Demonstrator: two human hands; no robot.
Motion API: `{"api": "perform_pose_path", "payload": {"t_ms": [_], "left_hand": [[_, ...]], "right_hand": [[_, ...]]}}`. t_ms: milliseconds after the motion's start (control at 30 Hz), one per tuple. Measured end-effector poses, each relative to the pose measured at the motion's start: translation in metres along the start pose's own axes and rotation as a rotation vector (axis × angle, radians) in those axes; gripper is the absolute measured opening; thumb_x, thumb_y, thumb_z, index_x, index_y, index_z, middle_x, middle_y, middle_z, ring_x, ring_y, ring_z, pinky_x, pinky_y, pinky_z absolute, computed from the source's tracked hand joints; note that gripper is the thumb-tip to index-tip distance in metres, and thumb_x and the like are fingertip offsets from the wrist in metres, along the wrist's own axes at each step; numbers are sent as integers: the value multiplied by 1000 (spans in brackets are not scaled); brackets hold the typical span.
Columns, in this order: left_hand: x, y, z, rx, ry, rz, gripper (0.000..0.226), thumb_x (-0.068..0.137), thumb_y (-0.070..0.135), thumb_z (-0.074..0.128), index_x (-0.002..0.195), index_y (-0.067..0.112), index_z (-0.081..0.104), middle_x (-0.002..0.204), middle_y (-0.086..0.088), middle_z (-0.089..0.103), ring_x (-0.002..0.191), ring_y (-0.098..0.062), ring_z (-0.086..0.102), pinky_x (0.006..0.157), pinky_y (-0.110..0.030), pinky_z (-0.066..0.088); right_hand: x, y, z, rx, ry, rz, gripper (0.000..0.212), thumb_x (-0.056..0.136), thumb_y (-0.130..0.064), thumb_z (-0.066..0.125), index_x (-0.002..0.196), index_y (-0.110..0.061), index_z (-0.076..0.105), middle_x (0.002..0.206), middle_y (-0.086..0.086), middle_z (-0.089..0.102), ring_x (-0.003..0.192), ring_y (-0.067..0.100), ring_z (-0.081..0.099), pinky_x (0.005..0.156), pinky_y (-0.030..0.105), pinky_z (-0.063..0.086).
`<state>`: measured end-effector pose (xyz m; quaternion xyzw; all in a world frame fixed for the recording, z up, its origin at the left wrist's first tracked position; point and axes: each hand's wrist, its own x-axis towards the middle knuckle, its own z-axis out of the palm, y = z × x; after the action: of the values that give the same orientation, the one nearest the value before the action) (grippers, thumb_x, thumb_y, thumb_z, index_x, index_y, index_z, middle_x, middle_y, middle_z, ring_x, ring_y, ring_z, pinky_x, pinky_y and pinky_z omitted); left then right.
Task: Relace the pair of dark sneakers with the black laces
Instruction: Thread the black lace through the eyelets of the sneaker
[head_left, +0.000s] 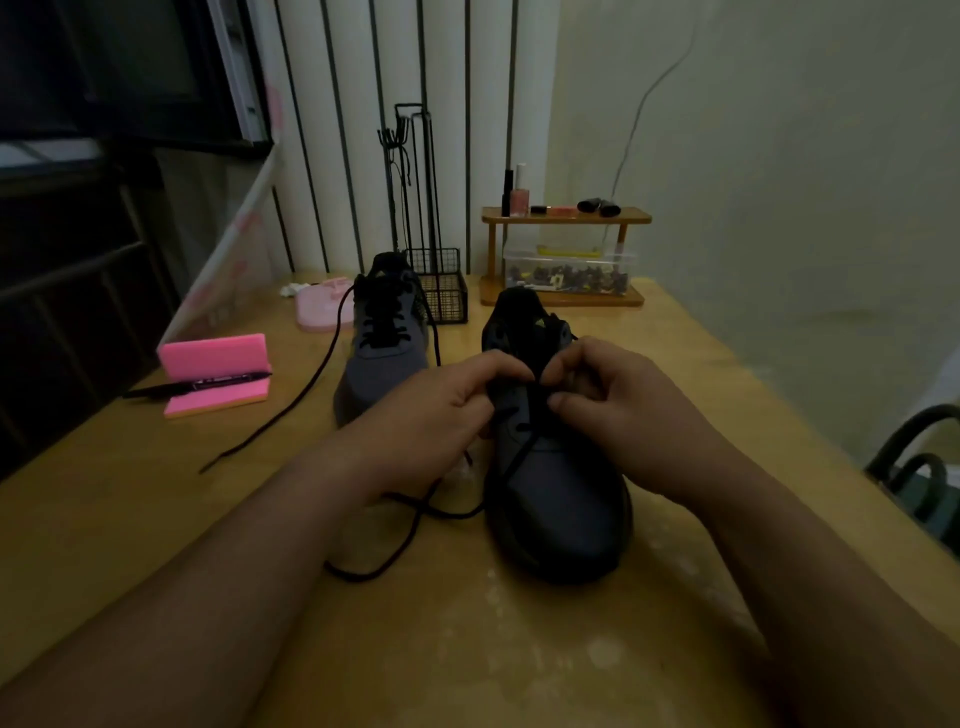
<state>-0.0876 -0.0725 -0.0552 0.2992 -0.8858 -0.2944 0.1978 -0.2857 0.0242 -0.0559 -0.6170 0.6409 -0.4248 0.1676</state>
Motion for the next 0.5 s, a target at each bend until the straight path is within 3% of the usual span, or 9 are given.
{"api": "perform_pose_path", "payload": {"t_ms": [133, 300, 367, 500], "left_hand": [[-4, -5, 6, -56, 47, -2, 40, 111, 21, 39, 129, 52, 56, 91, 5, 67, 83, -20, 66, 79, -49, 58], [-4, -6, 8, -77, 71, 3, 39, 109, 22, 39, 126, 52, 58, 91, 0, 66, 82, -21, 64, 74, -42, 56], [-5, -5, 9, -83, 94, 10, 38, 107, 21, 40, 123, 50, 58, 88, -1, 65, 77, -23, 62, 69, -44, 52], [-5, -5, 9, -116, 121, 11, 39, 107, 18, 38, 116, 49, 61, 88, -18, 64, 78, -39, 58, 64, -53, 49]], "right_hand": [[-2, -6, -2, -195, -106, 6, 6, 97, -35, 71, 104, -35, 71, 99, -15, 68, 91, 0, 64, 73, 23, 53], [-1, -9, 1, -295, -98, -31, 6, 101, -31, 65, 96, -32, 68, 93, -16, 63, 87, -1, 58, 67, 20, 42], [0, -8, -5, -263, -36, -5, 9, 105, -30, 60, 97, -28, 65, 91, -14, 62, 85, 0, 56, 66, 23, 40], [1, 3, -33, -24, 281, 164, 24, 110, -35, 47, 107, -17, 64, 95, 2, 62, 86, 19, 57, 78, 40, 47]]}}
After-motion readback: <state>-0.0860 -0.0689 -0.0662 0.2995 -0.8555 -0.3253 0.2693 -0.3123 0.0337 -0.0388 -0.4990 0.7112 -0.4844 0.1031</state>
